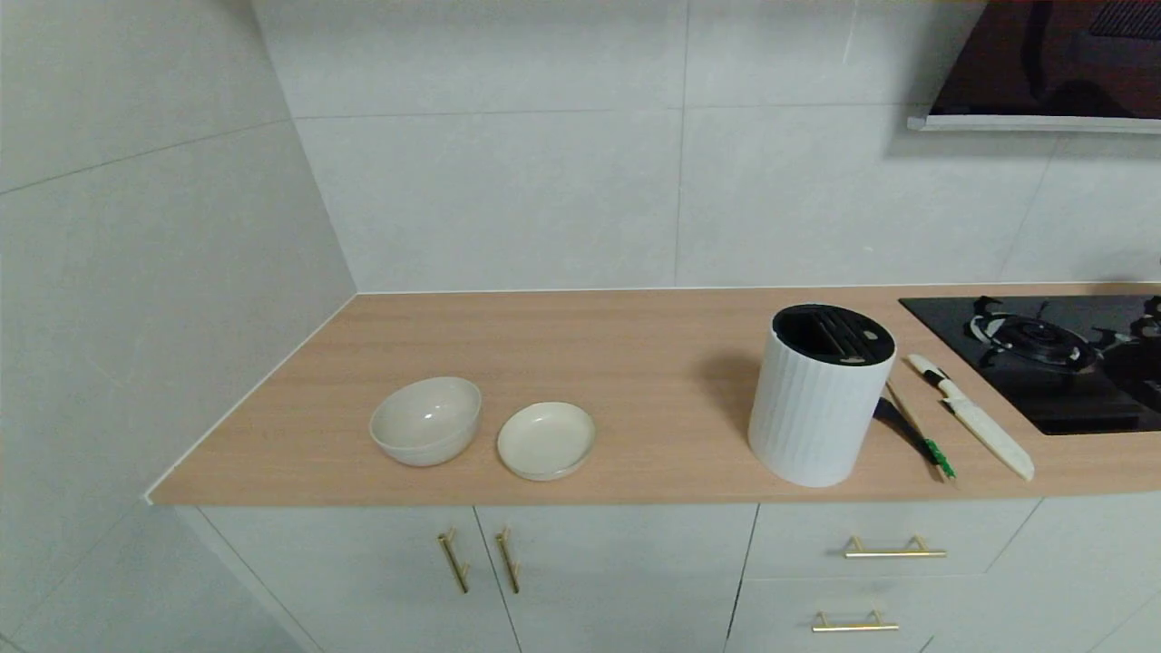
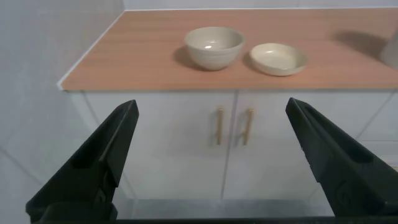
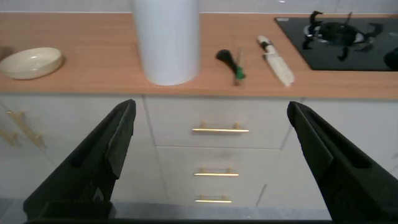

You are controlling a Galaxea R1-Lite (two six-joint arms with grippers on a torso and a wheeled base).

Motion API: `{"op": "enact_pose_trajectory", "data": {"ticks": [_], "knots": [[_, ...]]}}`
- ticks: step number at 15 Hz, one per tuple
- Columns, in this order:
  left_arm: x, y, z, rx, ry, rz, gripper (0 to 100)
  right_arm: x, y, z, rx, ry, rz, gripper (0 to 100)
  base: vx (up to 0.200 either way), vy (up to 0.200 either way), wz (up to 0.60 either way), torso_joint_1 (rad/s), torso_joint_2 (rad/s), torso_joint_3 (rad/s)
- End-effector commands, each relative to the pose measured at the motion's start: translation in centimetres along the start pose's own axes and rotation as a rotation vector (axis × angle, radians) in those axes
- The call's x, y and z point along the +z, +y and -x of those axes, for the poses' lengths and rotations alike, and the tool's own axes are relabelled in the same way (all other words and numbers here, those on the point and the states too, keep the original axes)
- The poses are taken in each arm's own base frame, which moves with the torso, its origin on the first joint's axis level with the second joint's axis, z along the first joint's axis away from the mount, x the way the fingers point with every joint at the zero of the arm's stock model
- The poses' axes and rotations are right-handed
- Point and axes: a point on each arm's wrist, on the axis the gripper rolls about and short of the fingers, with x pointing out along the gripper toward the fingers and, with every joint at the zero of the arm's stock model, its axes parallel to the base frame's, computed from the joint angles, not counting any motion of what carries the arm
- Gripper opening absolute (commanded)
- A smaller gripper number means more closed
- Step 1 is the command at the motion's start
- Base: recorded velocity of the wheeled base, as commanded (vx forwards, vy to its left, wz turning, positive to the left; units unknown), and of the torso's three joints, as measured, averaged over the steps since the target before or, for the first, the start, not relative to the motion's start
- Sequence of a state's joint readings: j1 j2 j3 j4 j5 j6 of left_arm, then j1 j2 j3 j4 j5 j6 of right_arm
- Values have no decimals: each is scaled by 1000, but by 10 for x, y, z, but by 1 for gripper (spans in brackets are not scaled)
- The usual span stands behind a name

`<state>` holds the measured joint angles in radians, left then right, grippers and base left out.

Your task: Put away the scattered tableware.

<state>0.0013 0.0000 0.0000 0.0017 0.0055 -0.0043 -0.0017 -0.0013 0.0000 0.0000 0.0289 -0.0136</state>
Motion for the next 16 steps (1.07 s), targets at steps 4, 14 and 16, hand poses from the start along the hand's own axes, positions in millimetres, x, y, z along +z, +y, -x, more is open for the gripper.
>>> {"op": "enact_pose_trajectory", "data": {"ticks": [4,14,16], "knots": [[0,0,0,1,0,0,100,0,0,0,0,1,0,100,0,200,0,4,-2,0],[0,0,0,1,0,0,100,0,0,0,0,1,0,100,0,200,0,2,3,4],[0,0,0,1,0,-1,100,0,0,0,0,1,0,100,0,100,0,1,1,1]]}}
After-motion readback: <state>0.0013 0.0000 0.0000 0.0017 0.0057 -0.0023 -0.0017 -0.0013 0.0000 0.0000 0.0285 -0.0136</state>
